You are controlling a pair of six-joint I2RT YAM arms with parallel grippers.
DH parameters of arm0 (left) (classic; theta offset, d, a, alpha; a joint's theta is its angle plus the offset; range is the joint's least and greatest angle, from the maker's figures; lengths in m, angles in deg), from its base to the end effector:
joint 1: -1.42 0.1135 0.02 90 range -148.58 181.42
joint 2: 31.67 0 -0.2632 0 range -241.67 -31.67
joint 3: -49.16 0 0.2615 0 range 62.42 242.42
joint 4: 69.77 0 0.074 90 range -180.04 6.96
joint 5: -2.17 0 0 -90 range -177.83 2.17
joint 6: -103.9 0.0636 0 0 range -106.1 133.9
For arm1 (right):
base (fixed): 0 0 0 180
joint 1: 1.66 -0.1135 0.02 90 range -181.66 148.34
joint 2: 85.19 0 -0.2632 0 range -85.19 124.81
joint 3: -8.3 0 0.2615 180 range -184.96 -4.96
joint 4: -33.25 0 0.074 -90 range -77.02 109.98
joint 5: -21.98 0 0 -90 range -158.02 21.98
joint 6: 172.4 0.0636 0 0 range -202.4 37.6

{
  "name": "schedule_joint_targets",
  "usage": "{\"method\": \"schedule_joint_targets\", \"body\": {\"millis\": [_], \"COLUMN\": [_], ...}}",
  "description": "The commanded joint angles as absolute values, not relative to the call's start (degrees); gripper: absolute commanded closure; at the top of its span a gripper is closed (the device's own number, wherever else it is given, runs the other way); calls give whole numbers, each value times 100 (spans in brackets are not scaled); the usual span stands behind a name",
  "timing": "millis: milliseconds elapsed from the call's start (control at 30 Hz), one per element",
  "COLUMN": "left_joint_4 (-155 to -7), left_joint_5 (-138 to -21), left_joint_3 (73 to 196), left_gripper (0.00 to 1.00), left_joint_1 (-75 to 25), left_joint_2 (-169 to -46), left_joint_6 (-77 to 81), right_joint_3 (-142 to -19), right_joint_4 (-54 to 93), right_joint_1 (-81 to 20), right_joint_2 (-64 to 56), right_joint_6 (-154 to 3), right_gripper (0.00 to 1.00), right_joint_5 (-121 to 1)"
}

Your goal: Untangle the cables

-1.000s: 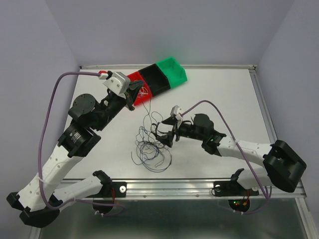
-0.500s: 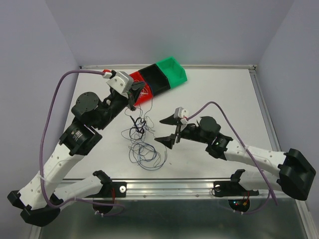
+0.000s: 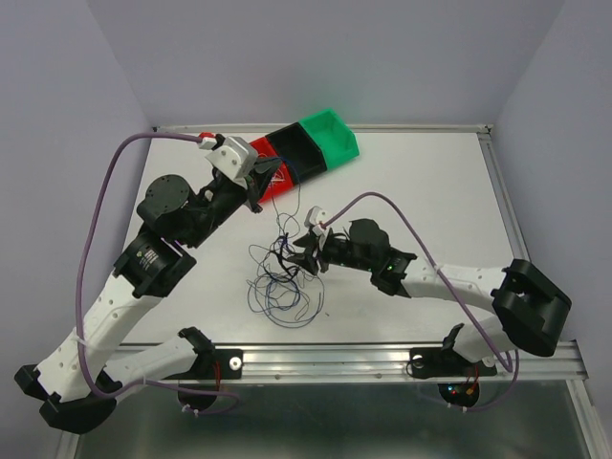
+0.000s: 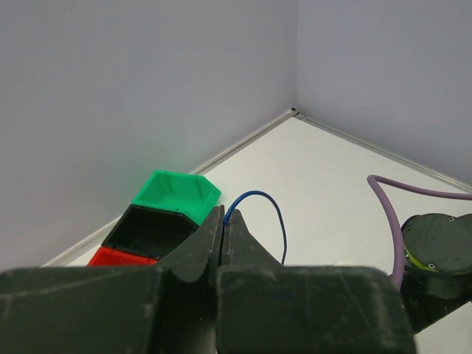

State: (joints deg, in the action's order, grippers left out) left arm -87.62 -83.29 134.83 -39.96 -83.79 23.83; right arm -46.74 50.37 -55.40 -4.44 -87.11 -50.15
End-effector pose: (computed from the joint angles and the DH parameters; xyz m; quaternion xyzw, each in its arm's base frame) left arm 0.1532 -0.1417 0.5029 0.2897 0.5303 -0.2389 0.7601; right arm 0.1891 0.2908 0.2397 -0.4540 0.6041 0.3744 0.5373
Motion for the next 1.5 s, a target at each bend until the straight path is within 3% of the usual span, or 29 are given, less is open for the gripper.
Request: {"method": "schedule_joint_targets", "body": {"millis": [0, 33, 67, 100, 133, 300, 400, 533, 900, 1267, 1367, 1467], "left_joint_4": [-8532, -8541, -8532, -8541, -8550, -8471, -8330, -8120, -8154, -7269, -6961, -7037], "left_joint_5": [-8247, -8264, -8273, -8343, -8430, -9414, -9968, -10452, -11998, -13597, -13915, -13802], "left_joint_3": [13748, 13748, 13748, 13748, 13757, 13766, 13705, 13608, 13766, 13371, 13300, 13291], "left_gripper": [100, 100, 100, 100, 100, 100, 100, 100, 100, 100, 100, 100], "left_joint_1": [-3971, -3971, -3971, -3971, -3962, -3954, -3927, -3874, -3769, -3505, -3374, -3338], "left_joint_2": [-8361, -8344, -8335, -8343, -8343, -8344, -8230, -7949, -7799, -7447, -7464, -7456], "left_joint_6": [2339, 2348, 2339, 2348, 2348, 2418, 2470, 2716, 3578, 4878, 5230, 5187], "right_joint_3": [-5119, -5119, -5128, -5111, -5102, -4725, -4347, -4117, -2589, -2491, -2413, -2377], "right_joint_4": [5250, 5250, 5250, 5250, 5259, 5285, 5285, 4444, 3099, 1674, 1498, 1497], "right_joint_1": [-5616, -5616, -5616, -5616, -5616, -5616, -5616, -5607, -5589, -5580, -5580, -5580], "right_joint_2": [-398, -389, -415, -433, -468, -1003, -1609, -2392, -5324, -7619, -8288, -8196], "right_joint_6": [-8794, -8776, -8724, -8706, -8688, -8461, -7953, -7493, -6449, -5770, -5586, -5612], "right_gripper": [59, 65, 86, 97, 100, 99, 99, 99, 99, 99, 100, 99], "right_joint_5": [-5343, -5378, -5413, -5527, -5571, -5966, -6773, -8757, -10992, -14234, -14633, -14607]}}
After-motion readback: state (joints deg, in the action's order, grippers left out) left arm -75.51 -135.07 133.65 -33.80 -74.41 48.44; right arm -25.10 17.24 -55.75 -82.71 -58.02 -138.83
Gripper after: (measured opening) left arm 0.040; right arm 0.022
